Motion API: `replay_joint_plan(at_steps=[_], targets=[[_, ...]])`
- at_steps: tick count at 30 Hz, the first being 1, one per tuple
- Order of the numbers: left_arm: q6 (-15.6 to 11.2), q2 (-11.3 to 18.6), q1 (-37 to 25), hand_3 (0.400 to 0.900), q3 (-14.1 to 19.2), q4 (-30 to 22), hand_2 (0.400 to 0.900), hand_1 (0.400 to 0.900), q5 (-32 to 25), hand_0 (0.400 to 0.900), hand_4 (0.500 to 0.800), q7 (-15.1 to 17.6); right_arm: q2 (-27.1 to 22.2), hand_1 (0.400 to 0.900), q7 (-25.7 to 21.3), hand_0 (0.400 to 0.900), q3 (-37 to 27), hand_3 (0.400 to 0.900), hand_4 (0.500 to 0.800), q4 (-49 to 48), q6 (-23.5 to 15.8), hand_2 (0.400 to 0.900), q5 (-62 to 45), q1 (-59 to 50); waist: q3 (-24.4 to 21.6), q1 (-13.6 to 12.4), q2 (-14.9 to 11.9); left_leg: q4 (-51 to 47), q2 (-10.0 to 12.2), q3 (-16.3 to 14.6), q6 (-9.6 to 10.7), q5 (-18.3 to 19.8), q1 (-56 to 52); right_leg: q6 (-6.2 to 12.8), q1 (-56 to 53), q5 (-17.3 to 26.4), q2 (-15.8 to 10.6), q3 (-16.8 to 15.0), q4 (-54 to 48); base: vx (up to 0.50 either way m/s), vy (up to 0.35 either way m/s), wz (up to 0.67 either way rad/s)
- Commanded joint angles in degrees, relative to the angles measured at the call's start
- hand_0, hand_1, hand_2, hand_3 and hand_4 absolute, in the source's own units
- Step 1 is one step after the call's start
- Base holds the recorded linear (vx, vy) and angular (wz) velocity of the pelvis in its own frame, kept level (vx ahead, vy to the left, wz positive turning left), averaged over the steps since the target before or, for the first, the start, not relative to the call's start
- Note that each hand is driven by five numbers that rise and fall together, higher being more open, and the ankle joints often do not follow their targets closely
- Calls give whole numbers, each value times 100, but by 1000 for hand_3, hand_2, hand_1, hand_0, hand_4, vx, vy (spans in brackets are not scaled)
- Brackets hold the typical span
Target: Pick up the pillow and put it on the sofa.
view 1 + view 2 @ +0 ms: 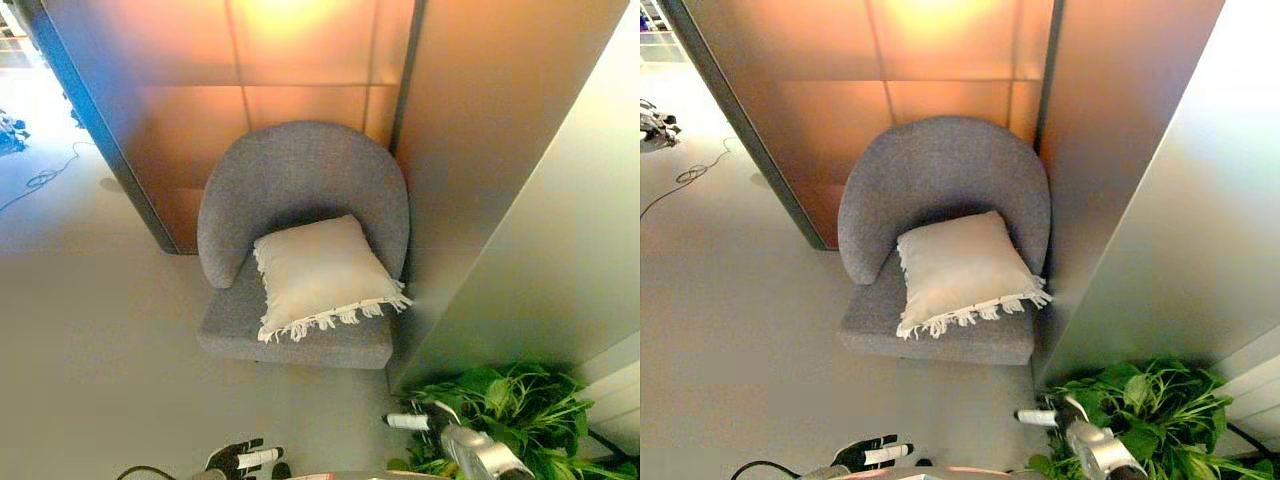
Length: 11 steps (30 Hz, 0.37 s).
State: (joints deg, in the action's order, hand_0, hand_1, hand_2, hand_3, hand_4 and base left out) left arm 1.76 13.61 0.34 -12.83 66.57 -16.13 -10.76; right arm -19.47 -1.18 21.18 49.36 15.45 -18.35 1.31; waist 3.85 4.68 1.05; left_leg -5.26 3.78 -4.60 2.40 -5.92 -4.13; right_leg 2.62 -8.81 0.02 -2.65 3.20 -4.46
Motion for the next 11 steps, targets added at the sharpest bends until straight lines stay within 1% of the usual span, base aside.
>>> replay_joint_plan(at_steps=[1,3,5,6,8,11], targets=[[-237,163,-609,900,-243,405,900,900,-159,900,800,-214,202,900,-115,900,-353,900,800,364,-476,900,19,-582,-19,-159,-68,99,-384,-34,-140,857,-379,210,289,-265,-46,182,516,-18,8,-9],[-262,170,-662,900,-235,491,900,900,-123,900,800,-266,241,900,-119,900,-519,900,800,978,-490,900,106,-604,-38,-175,-60,115,-400,-24,-166,876,-401,203,268,-273,-41,182,529,-6,3,-7],[-326,73,-647,900,-286,538,900,900,-78,900,800,-200,317,900,-182,900,-653,900,800,1484,-547,900,180,-623,-60,-235,-71,136,-428,16,-195,894,-420,196,227,-274,-33,202,518,0,0,0],[-354,42,-630,900,-300,544,900,900,-60,900,800,-172,340,900,-204,900,-677,900,800,1557,-549,900,196,-623,-64,-253,-79,141,-433,26,-202,898,-422,195,221,-276,-32,205,519,-8,-39,3],[-550,-108,-489,900,-389,546,900,900,84,900,800,-11,433,900,-281,900,-778,900,800,1867,-602,900,212,-604,-60,-341,-129,170,-447,81,-228,927,-410,195,221,-296,-27,219,554,-28,-53,5],[-727,-143,-411,900,-407,573,900,900,206,900,800,44,487,900,-296,900,-861,900,800,2081,-667,900,179,-590,-31,-411,-184,212,-454,127,-245,952,-398,202,228,-292,-15,237,591,-22,-50,3]])
